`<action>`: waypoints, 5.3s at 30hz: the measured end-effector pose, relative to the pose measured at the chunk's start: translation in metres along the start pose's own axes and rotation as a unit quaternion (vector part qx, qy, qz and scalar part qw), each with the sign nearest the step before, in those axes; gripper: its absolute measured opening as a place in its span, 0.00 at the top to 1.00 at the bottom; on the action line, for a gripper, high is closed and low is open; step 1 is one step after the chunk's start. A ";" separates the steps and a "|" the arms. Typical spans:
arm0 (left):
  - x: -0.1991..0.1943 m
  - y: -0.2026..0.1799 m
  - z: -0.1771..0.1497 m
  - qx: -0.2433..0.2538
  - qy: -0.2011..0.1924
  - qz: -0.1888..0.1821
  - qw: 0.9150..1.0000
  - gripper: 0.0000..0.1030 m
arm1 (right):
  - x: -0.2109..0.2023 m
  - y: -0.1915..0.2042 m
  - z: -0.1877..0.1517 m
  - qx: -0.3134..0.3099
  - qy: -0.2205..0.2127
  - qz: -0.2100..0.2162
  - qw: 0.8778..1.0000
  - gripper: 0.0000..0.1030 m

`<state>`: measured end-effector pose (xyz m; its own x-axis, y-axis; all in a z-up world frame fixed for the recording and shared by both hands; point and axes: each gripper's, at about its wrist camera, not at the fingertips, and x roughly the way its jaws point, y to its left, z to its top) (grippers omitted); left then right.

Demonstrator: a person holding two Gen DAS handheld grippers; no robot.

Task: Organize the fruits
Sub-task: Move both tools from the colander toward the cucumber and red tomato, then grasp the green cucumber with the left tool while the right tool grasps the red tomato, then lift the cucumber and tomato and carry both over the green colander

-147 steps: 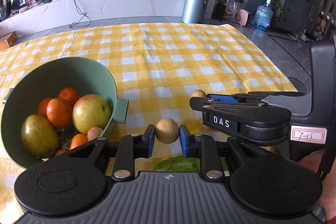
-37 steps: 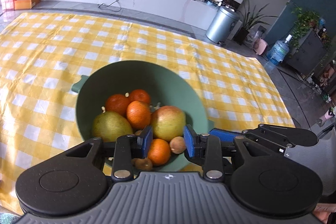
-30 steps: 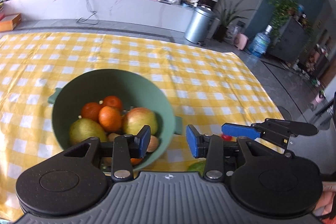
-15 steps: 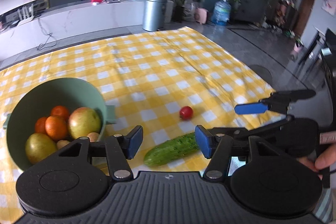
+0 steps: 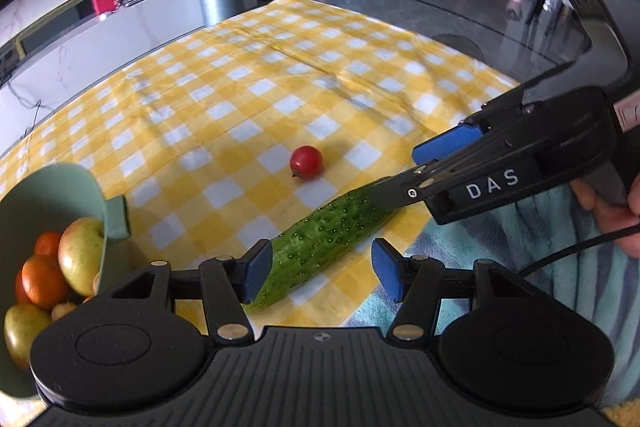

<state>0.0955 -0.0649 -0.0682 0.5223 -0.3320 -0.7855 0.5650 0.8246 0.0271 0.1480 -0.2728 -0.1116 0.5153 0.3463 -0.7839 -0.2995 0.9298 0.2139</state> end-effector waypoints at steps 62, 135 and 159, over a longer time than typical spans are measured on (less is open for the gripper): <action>0.016 0.043 -0.001 -0.161 0.059 0.035 0.985 0.61 | 0.015 -0.027 0.007 0.106 0.014 0.022 0.994 0.59; 0.034 0.063 -0.004 -0.258 0.014 0.094 0.961 0.58 | 0.092 0.013 0.060 0.054 -0.013 0.007 0.998 0.74; -0.060 0.065 0.015 -0.283 -0.097 0.101 0.949 0.58 | 0.023 0.028 0.041 0.022 -0.125 0.010 0.992 0.74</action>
<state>0.1108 0.0021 -0.0098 0.7222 -0.1735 -0.6696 0.0354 0.9760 -0.2148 0.1840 -0.2342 -0.1000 0.6940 0.3802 -0.6114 -0.2796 0.9249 0.2577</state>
